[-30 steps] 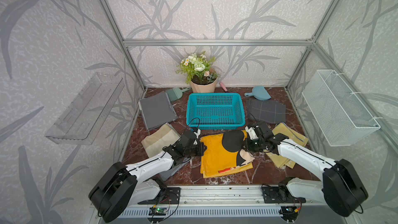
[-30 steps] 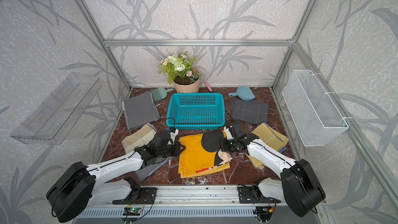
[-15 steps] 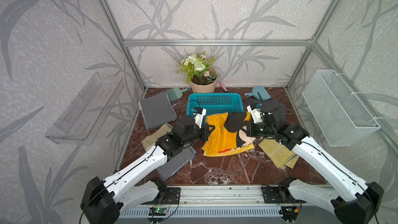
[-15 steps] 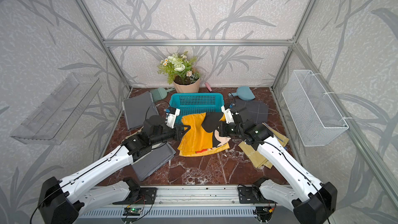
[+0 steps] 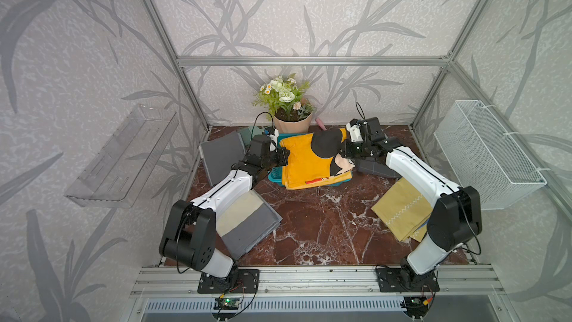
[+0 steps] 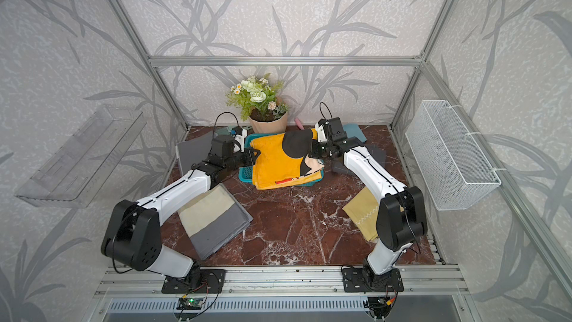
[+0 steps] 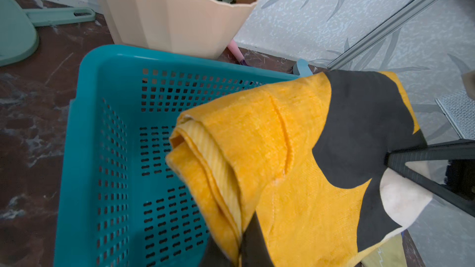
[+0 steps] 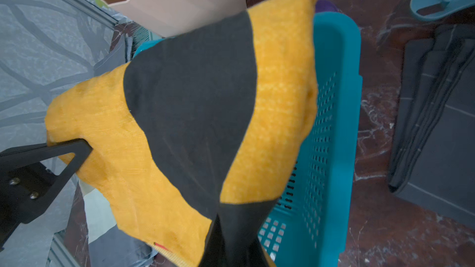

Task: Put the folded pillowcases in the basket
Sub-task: Place the pillowcase in the basket.

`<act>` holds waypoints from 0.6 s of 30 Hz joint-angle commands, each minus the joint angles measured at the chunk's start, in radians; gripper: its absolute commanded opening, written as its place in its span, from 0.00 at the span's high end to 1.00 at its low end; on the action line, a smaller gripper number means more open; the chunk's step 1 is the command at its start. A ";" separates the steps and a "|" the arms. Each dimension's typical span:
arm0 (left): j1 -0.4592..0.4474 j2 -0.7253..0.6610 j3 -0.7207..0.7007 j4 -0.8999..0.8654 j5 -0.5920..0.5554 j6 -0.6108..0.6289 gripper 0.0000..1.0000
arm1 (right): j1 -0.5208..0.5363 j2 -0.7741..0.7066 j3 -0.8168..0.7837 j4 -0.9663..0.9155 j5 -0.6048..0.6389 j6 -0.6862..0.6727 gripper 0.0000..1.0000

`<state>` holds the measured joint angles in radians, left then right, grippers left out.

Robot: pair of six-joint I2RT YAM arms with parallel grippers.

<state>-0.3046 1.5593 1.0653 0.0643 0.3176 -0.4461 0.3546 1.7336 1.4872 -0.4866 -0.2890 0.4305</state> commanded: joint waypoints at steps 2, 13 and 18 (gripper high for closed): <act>0.047 0.095 0.115 0.097 0.045 0.024 1.00 | -0.009 0.097 0.109 0.013 -0.001 -0.013 1.00; 0.091 0.307 0.187 0.068 0.100 0.057 1.00 | -0.015 0.283 0.169 -0.016 0.025 -0.011 1.00; 0.093 0.339 0.171 0.055 0.079 0.077 1.00 | -0.017 0.333 0.168 -0.028 0.037 -0.019 1.00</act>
<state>-0.2199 1.8835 1.2419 0.0971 0.4126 -0.3992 0.3443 2.0495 1.6363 -0.4870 -0.2771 0.4278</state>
